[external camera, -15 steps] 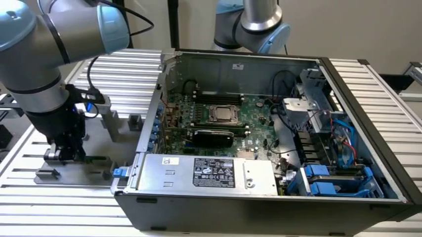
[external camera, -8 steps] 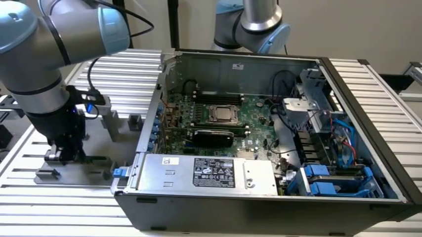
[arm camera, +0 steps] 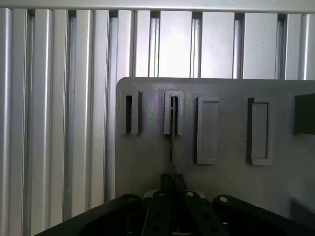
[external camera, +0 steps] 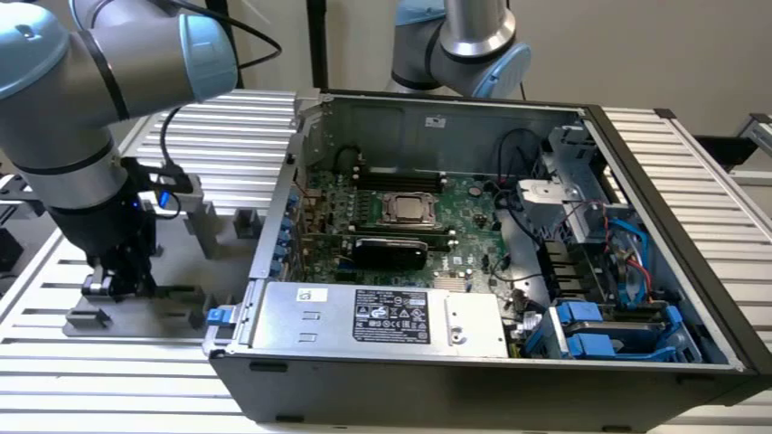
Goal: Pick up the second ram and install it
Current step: 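Pick up the second ram and move it above second insertion slot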
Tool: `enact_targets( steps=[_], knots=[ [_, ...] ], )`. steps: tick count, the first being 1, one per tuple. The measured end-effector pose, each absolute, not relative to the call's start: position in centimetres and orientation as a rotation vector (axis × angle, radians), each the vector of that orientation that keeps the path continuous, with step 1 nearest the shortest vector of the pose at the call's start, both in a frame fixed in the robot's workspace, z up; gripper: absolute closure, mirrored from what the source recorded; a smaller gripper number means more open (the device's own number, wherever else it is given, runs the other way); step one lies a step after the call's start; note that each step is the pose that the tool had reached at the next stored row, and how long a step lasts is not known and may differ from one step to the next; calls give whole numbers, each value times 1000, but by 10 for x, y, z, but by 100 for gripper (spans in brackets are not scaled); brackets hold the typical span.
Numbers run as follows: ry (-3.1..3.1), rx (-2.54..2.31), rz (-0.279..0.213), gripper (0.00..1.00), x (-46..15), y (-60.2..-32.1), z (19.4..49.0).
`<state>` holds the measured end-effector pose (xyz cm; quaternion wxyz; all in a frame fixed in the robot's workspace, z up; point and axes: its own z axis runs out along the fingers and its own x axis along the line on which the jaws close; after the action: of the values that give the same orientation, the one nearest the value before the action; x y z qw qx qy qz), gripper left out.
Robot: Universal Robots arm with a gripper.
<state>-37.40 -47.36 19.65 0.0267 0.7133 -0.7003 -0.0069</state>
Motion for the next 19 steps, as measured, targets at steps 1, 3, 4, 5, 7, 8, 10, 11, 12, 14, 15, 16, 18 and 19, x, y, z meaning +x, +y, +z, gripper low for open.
enact_targets(
  steps=[1, 3, 4, 5, 7, 8, 10, 11, 12, 14, 15, 16, 18, 19],
  knots=[
    [-2166, 2202, -21, 100, -374, -474, 196],
    [-2175, 2192, -22, 100, -374, -474, 196],
    [-2183, 2185, -22, 100, -374, -474, 196],
    [-2190, 2177, -22, 100, -374, -474, 196],
    [-2199, 2168, -23, 100, -374, -474, 196],
    [-2200, 2168, -23, 100, -374, -474, 196],
    [-2200, 2168, -23, 100, -374, -474, 196],
    [-2200, 2168, -23, 100, -374, -474, 196],
    [-2200, 2168, -23, 100, -374, -474, 196],
    [-2200, 2168, -23, 100, -374, -474, 197],
    [-2200, 2168, -23, 100, -374, -474, 198],
    [-2200, 2168, -23, 100, -374, -474, 199],
    [-2200, 2168, -23, 100, -374, -474, 204],
    [-2200, 2168, -23, 100, -374, -474, 207]
  ],
)
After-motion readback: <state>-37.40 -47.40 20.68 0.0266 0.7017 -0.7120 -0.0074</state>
